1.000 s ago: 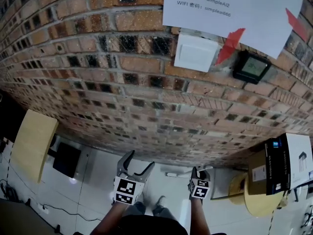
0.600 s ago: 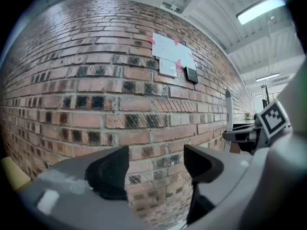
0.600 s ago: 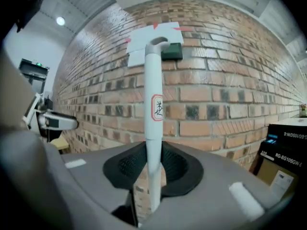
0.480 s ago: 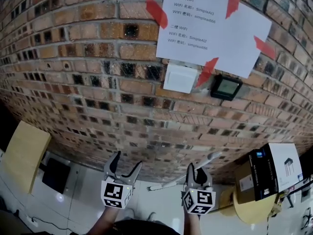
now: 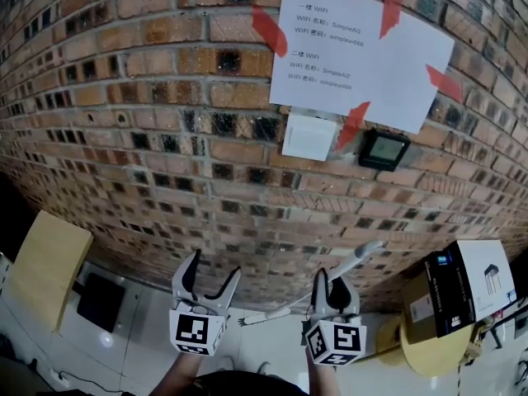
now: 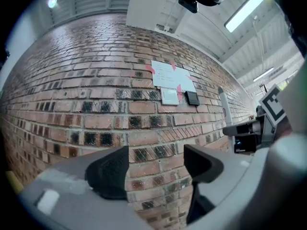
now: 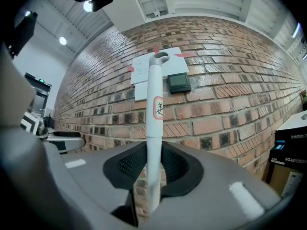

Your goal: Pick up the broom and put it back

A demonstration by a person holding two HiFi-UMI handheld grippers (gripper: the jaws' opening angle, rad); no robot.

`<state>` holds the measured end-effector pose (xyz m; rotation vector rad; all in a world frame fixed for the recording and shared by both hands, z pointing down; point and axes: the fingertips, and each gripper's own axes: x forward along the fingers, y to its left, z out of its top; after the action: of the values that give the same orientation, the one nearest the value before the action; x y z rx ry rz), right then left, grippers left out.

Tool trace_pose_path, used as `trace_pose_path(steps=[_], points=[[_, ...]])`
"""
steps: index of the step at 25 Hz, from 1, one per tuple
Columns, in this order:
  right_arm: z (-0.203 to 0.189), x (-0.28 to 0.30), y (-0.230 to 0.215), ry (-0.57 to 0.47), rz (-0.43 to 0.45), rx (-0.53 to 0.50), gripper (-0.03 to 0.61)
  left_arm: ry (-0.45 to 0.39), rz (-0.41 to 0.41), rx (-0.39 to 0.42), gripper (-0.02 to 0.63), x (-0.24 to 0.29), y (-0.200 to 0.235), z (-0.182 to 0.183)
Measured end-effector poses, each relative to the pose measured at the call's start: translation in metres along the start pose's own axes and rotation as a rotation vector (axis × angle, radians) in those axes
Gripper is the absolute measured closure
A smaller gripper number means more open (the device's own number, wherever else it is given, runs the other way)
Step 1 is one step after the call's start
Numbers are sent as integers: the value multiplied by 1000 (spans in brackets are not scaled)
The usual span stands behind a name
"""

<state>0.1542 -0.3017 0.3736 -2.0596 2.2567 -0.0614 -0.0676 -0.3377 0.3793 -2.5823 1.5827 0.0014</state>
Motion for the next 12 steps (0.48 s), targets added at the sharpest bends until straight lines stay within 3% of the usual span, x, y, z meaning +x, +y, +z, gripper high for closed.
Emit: trace_pose_path(steps=[3, 5, 12], points=[[-5, 0, 7, 22, 9, -8, 485, 28, -4, 33, 252, -4, -1, -4], [-4, -1, 10, 23, 13, -21, 485, -2, 6, 42, 250, -6, -2, 3], [2, -9, 8, 22, -9, -63, 485, -41, 26, -52, 232, -7, 3, 7]])
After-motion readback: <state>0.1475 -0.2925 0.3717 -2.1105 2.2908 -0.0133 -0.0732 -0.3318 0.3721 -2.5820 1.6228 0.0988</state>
